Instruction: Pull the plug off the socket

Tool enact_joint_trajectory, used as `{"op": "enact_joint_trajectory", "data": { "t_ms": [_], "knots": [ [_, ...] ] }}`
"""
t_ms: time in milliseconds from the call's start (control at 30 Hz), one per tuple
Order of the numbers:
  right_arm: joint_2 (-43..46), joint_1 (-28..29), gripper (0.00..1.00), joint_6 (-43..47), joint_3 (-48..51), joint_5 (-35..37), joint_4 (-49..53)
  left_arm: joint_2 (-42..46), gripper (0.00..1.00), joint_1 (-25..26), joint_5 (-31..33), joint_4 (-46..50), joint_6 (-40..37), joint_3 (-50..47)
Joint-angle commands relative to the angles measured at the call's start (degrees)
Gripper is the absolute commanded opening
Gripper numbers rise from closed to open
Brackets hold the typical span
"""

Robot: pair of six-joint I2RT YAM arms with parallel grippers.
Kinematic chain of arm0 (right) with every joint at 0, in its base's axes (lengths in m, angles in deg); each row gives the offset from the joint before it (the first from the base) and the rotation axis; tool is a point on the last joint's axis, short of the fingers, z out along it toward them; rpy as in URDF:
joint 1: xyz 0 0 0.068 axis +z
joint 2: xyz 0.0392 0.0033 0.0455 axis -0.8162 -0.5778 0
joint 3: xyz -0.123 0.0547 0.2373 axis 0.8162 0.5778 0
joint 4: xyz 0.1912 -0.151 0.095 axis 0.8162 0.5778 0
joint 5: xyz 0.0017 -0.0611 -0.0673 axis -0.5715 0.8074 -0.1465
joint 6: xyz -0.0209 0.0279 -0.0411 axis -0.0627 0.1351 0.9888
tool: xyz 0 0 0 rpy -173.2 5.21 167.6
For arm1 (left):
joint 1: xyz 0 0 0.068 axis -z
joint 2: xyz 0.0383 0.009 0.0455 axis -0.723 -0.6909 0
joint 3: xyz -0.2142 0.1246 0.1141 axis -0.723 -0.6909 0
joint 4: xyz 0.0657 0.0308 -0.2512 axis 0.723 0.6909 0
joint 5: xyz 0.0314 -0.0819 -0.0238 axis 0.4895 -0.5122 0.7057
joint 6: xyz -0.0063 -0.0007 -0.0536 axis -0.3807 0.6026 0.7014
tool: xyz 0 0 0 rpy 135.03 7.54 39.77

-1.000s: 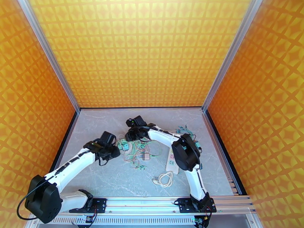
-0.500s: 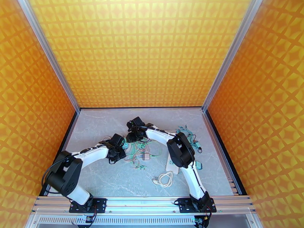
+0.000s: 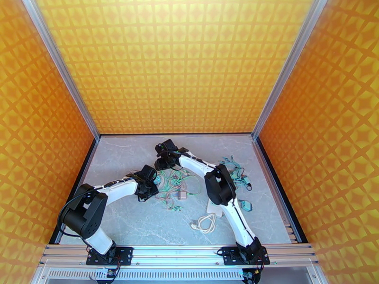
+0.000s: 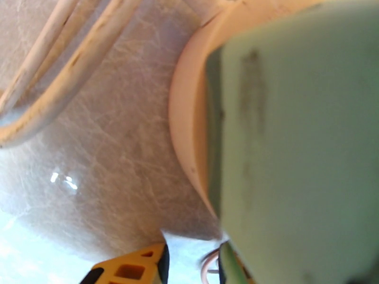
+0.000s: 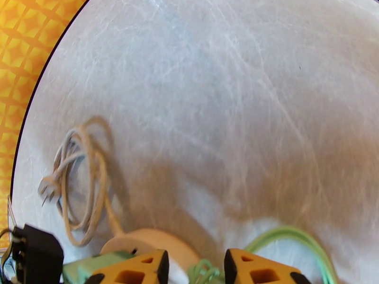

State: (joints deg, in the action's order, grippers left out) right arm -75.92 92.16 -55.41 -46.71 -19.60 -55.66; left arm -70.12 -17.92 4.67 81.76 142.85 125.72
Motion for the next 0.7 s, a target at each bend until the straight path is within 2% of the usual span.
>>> {"op": "enact_joint_trajectory", "data": {
  "t_ms": [0,267,433,667],
  "knots": [
    [-2.35,0.76,0.37,1.83,-0.21,-3.42,2.87,-1.44,0.35,-0.83,2.21,2.71,0.81,2.23],
    [7.15,2.14,0.37,1.15,16.57,-5.92,-3.45,-3.42,0.35,-4.71,4.37,7.48,-0.89,3.66],
    [13.77,4.23,0.36,-1.66,28.68,-6.64,-10.09,-4.96,0.35,-6.06,6.65,10.07,-5.97,6.68],
    [19.35,6.4,0.36,-5.92,37.78,-5.29,-15.1,-6.32,0.35,-6.14,8.89,11.1,-13.49,9.62]
  ]
}}
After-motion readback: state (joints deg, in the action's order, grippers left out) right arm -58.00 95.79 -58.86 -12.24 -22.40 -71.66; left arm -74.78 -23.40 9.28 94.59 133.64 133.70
